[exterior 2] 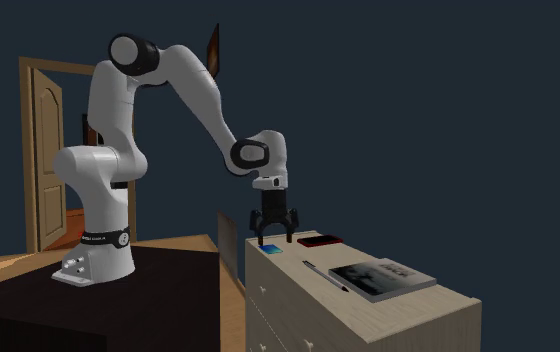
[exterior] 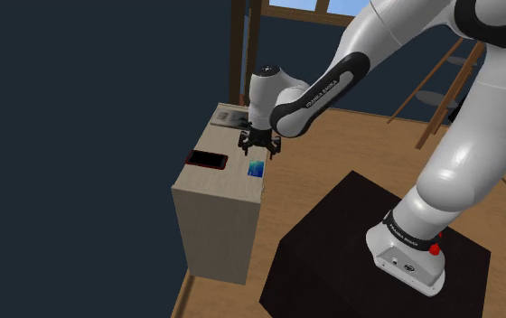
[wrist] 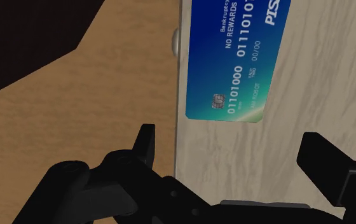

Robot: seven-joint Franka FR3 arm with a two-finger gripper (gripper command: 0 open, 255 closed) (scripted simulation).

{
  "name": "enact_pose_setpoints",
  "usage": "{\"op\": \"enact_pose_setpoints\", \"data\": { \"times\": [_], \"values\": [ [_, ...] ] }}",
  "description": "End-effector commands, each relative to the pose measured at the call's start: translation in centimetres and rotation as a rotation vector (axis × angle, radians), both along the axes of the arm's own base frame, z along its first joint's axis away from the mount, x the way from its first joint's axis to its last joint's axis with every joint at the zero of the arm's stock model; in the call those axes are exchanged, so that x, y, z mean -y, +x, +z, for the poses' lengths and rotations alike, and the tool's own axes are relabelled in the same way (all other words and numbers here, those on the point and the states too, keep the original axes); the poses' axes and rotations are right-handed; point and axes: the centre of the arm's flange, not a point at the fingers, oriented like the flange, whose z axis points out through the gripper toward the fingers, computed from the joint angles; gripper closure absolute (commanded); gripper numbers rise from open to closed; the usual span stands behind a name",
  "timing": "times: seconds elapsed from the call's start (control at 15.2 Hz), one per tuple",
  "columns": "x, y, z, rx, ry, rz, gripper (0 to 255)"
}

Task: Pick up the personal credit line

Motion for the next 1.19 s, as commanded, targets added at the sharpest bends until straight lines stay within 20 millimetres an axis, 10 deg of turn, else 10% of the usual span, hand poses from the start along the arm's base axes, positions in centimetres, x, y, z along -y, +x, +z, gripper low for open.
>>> {"op": "enact_pose_setpoints", "data": {
  "times": [0.0,0.2,0.26,1.12],
  "values": [
    [0.0,0.0,-1.1,0.001,0.0,-0.001,0],
    [0.0,0.0,-1.9,0.001,0.0,-0.001,0],
    [0.0,0.0,-2.0,0.001,0.0,-0.001,255],
    [0.0,0.0,0.2,0.001,0.0,-0.001,255]
  ]
}}
